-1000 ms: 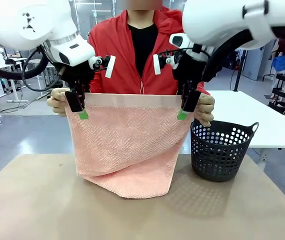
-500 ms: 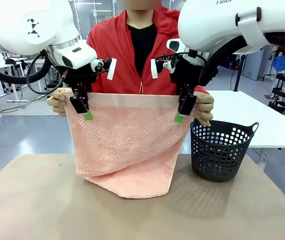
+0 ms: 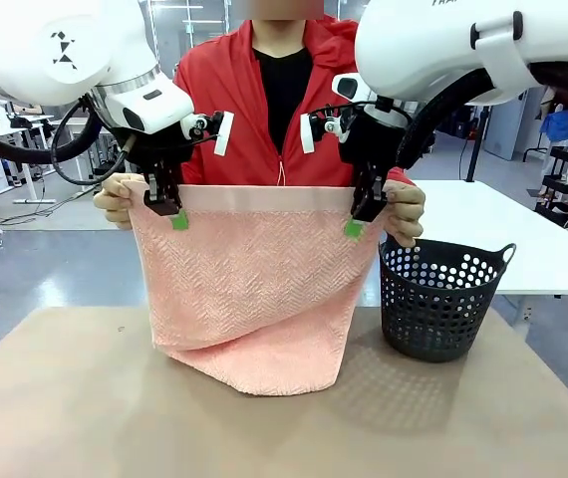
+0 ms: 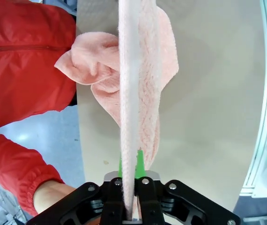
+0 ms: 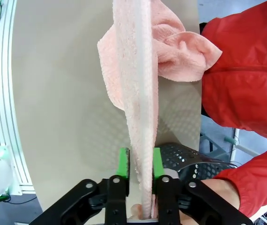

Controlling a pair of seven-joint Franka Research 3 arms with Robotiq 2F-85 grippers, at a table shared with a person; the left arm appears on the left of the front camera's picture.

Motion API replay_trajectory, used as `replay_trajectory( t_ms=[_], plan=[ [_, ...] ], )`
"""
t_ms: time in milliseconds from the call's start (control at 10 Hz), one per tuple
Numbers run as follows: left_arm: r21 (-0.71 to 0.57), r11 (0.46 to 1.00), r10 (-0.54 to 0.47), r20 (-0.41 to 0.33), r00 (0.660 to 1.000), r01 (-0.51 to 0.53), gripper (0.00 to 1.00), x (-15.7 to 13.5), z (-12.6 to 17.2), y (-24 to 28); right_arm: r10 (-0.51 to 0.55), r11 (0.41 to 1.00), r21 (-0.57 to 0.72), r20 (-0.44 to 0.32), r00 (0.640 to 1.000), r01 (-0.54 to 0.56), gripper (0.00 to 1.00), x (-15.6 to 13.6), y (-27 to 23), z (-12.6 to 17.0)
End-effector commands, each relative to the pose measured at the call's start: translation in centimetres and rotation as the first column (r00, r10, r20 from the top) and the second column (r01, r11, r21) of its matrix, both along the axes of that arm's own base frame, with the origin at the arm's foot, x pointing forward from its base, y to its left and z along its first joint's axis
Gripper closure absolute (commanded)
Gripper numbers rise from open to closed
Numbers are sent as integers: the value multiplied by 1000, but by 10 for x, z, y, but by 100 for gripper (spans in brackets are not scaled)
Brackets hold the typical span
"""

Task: Fold the towel.
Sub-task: Grab the top end of the 100 cm Hotel Towel extended by the human.

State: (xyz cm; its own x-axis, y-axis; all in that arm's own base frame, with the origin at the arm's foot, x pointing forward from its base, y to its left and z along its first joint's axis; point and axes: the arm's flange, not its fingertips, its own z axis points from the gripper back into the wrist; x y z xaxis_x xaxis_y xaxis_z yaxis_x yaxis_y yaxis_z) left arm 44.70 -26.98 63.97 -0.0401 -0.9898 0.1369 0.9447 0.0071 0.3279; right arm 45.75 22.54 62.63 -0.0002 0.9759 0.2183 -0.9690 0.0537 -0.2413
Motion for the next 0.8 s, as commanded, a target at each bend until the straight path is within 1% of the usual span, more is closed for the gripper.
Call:
replay_trajectory(
  t_ms=[0, 400, 500, 700],
  plan=[
    [8, 1000, -4, 14, 1000, 4, 100, -6, -1, 7, -27, 999, -17, 27, 999, 28, 100, -3, 3, 2],
    [-8, 1000, 4, 28, 1000, -4, 100, -15, -7, 15, -30, 1000, 3, 43, 999, 30, 100, -8, 3, 0],
    [-1, 1000, 3, 4, 1000, -3, 100, -2, 2, 2, 4, 1000, 0, 11, 1000, -4, 100, -2, 2, 4],
    [-1, 1000, 3, 4, 1000, -3, 100, -2, 2, 2, 4, 1000, 0, 11, 1000, -4, 100, -2, 2, 4]
  ],
)
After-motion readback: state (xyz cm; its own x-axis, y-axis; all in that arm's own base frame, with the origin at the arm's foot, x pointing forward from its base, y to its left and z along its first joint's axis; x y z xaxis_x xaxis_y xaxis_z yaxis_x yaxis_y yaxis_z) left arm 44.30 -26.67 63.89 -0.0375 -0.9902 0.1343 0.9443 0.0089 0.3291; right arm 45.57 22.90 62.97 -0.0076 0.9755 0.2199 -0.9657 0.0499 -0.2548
